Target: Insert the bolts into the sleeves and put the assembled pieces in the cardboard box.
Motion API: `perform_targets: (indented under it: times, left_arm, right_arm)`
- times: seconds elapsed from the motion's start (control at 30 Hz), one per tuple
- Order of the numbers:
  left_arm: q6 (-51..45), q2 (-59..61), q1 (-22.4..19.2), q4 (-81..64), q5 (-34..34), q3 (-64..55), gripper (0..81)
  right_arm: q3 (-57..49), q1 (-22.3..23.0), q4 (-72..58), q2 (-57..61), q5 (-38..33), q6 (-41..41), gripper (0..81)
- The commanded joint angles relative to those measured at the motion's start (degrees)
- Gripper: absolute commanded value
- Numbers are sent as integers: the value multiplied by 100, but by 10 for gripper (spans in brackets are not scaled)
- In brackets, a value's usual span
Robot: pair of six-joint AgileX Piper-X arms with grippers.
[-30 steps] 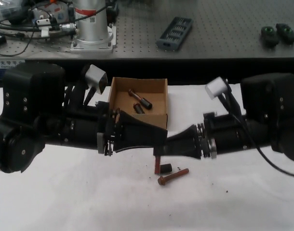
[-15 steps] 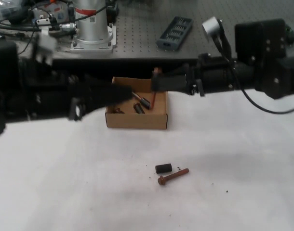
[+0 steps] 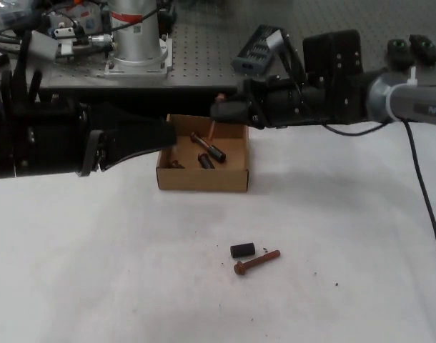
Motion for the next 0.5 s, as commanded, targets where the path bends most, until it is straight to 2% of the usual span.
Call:
perform_targets:
  times: [0.0, 0.13, 0.27, 0.37, 0.47]
  left_arm:
    - [-285, -46, 4, 46, 63, -39, 20]
    - [-531, -46, 4, 46, 89, -39, 20]
    - [-898, -46, 4, 46, 89, -39, 20]
    - [-1042, -46, 4, 46, 89, -39, 20]
    - [-1081, -46, 4, 46, 89, -39, 20]
  right_arm:
    - [-313, -30, 420, -37, 508, 11, 24]
    - [-408, -30, 996, -37, 967, 10, 24]
    - [-411, 73, 1298, -37, 929, -30, 44]
    - [-411, 181, 1227, -37, 887, -148, 165]
    - [-411, 279, 1109, -37, 884, -33, 377]
